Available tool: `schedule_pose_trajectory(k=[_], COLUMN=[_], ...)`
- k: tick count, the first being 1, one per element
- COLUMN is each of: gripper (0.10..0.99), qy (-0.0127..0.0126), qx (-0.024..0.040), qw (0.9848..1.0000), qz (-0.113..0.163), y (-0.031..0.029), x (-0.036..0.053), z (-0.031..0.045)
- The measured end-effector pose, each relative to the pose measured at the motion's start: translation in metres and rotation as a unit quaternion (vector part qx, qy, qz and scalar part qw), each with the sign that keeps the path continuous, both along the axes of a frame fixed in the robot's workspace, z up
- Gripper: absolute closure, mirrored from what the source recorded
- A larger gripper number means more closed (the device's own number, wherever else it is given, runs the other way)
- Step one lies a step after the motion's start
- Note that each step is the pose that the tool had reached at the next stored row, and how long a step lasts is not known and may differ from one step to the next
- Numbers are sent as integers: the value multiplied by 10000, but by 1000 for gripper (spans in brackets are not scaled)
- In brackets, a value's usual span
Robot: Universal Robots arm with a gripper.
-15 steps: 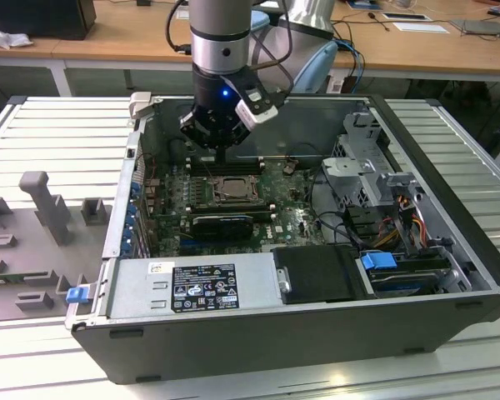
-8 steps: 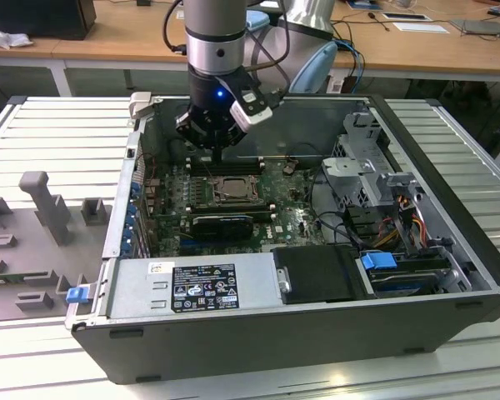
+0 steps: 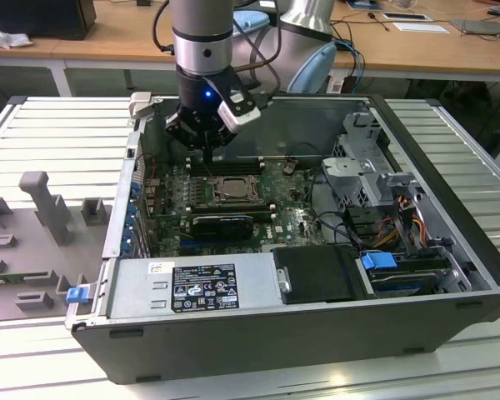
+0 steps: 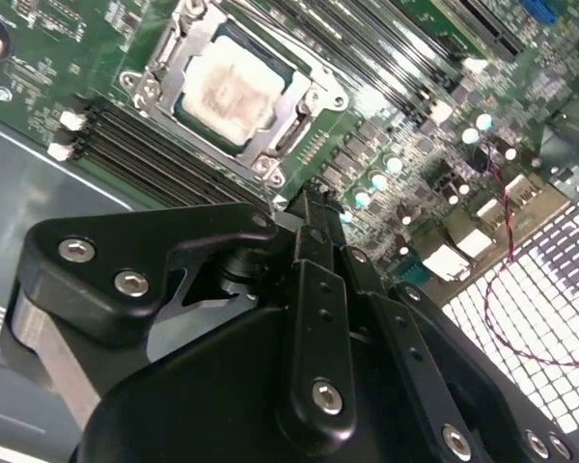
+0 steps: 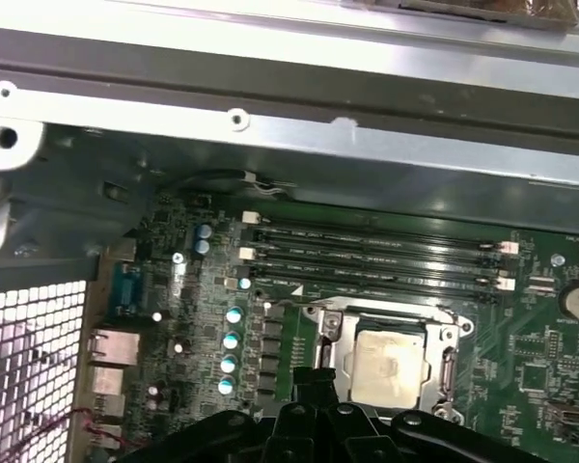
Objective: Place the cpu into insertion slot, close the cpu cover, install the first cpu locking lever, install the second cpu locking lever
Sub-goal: 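Install the first cpu locking lever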
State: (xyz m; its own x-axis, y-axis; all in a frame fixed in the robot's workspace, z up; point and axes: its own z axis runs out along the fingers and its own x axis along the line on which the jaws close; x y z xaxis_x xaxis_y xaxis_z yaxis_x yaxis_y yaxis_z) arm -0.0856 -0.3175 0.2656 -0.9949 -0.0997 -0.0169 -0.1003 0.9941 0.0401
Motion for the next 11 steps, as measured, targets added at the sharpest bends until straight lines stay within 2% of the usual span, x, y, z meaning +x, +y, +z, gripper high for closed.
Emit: schedule_pose_trajectory(k=[4,7,8,10,11], gripper=[980,980,980,980,980], qy=[2,1,0,1,1], qx=[2,16,17,16,16], qw=[9999,9999,9999,9999,9999], qz=[-111,-141,-145,-151,-150], y=[5,9,18,86,142], x=[-77,-259,-280,-291,-293], z=[-5,-14,-23,-38,-47])
